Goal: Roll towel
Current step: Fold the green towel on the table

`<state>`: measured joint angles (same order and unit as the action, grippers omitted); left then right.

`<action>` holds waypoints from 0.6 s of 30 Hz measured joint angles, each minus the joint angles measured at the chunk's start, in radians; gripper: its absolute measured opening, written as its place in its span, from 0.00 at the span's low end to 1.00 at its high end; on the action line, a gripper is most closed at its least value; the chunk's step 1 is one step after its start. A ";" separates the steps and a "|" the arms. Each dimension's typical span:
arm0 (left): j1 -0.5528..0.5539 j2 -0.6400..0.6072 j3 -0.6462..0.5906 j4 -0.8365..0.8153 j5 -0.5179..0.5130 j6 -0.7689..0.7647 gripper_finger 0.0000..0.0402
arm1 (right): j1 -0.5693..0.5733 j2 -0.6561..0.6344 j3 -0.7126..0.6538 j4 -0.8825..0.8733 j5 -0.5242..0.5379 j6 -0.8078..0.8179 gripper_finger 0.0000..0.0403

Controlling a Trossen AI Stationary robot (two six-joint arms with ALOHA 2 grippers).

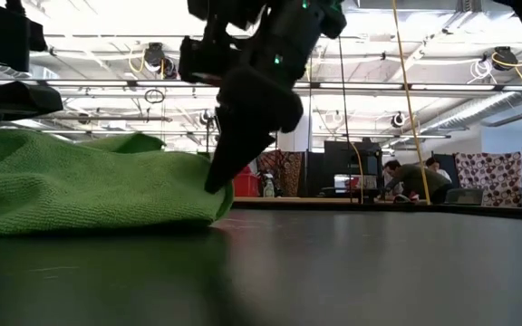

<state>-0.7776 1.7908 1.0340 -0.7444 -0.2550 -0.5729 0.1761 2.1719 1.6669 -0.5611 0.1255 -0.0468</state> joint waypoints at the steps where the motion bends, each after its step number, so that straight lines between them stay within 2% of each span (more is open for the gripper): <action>1: 0.000 0.000 0.000 0.000 0.000 0.000 0.06 | -0.001 0.000 -0.007 0.014 0.004 0.002 0.41; 5: -0.001 0.000 0.000 -0.003 -0.001 0.001 0.06 | 0.003 -0.001 -0.020 0.028 0.005 -0.011 0.31; 11: -0.002 0.001 0.026 -0.039 -0.001 0.001 0.06 | 0.002 -0.003 -0.018 0.034 0.006 -0.021 0.04; 18: -0.007 -0.072 0.099 -0.104 -0.044 0.002 0.06 | 0.011 -0.025 0.008 -0.062 0.045 -0.044 0.01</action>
<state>-0.7851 1.7193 1.1333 -0.8488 -0.2991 -0.5705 0.1875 2.1468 1.6749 -0.6234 0.1708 -0.0904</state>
